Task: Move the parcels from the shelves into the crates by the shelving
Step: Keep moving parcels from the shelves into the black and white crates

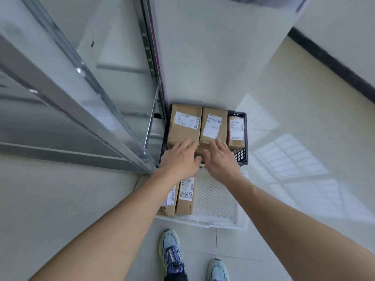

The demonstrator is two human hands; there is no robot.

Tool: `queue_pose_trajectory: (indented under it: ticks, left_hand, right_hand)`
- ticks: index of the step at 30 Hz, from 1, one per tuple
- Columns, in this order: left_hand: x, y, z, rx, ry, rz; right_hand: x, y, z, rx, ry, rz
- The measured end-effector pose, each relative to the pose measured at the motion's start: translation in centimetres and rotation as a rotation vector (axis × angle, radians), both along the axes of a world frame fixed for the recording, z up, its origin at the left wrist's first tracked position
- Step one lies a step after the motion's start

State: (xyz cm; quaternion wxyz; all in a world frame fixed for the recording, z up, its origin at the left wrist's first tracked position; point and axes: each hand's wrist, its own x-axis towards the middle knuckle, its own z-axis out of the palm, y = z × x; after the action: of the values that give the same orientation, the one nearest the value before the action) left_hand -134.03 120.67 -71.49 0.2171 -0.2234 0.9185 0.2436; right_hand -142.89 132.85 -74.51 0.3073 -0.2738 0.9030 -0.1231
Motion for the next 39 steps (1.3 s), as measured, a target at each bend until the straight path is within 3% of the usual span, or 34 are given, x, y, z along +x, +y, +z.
queue_pose_trajectory:
  ticks: [12,20,28,39]
  left_hand:
    - [2.5,4.0,31.3,-0.291,0.138,0.134]
    - [7.2,7.9,46.2,-0.441,0.237,0.242]
    - [13.9,9.4,54.7,-0.510,0.291,0.311]
    - [28.2,5.8,58.6,-0.543,0.294,0.413]
  right_hand:
    - [0.0,3.0,32.6,-0.173,0.240,0.175]
    - [3.4,5.4,46.2,-0.325,0.374,0.245]
    - [9.3,4.8,54.7,-0.385,0.439,0.343]
    - [22.3,-1.0,58.8,-0.447,0.490,0.482]
